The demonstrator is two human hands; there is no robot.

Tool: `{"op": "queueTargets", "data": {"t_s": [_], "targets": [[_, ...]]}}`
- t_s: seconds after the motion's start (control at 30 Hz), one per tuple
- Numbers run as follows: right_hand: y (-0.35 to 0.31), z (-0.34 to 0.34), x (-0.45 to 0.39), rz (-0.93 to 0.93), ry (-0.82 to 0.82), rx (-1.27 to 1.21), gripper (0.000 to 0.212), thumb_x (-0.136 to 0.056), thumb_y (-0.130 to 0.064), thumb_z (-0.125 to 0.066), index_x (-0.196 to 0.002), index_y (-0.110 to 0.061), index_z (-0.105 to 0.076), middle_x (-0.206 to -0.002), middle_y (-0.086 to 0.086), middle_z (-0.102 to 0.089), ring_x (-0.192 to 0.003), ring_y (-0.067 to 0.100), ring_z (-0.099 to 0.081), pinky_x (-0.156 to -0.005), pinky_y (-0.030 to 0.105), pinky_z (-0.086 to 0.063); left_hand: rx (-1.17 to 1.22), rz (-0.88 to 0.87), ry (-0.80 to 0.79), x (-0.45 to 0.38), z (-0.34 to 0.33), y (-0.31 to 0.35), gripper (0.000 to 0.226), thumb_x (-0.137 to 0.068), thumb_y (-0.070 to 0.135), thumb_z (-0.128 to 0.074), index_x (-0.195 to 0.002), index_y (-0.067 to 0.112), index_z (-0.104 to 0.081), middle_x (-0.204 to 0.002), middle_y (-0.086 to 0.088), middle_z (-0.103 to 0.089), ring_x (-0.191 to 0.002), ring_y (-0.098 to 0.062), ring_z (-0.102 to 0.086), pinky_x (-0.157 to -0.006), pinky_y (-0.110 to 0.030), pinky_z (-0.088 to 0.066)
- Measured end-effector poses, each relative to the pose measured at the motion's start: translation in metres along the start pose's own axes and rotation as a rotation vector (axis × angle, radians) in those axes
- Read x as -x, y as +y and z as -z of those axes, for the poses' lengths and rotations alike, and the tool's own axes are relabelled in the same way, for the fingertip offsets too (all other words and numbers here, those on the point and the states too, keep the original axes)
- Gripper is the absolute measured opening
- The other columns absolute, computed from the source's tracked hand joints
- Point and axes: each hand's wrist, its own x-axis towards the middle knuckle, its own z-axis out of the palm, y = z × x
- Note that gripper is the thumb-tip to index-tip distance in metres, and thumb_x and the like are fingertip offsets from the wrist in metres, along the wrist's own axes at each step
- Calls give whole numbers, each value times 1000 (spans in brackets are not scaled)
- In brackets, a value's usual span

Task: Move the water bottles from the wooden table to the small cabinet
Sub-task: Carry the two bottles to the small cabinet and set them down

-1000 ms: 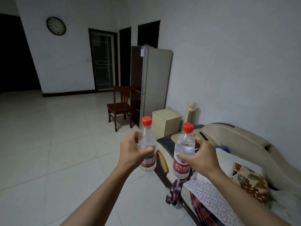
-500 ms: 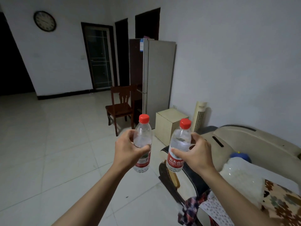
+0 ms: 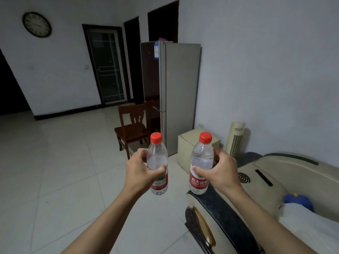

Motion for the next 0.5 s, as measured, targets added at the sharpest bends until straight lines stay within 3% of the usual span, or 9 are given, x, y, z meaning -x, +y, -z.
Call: {"op": "queueTargets", "data": {"t_s": [0.23,0.4,0.5], "targets": [[3,-58,-83,-8,47,63,52,-60,-37,-90,-103,-25,-63,-95,-12,-65,-84,-2,-60,-69,13,-46,76,-17,-57,-107,-22,-56,52,-62,33,-86,-103,26,-55,-98,10,-60,-89,-8,-60,-72,-21,-52],[-6,-102,-150,-27,88,130,50,-60,-38,-89,-99,-27,-62,-93,-12,-65,-84,1,-60,-71,20,-52,104,-59,-102,-192,-25,-90,51,-61,33,-86,-100,25,-54,-96,8,-59,-87,-10,-60,-71,-21,-53],[-5,-128,-184,-33,96,147,50,-60,-36,-90,-100,-25,-63,-93,-11,-66,-83,-2,-59,-66,13,-45,111,-68,-108,-232,-26,-110,51,-61,31,-86,-100,24,-54,-95,8,-59,-86,-9,-60,-71,-20,-52]]}}
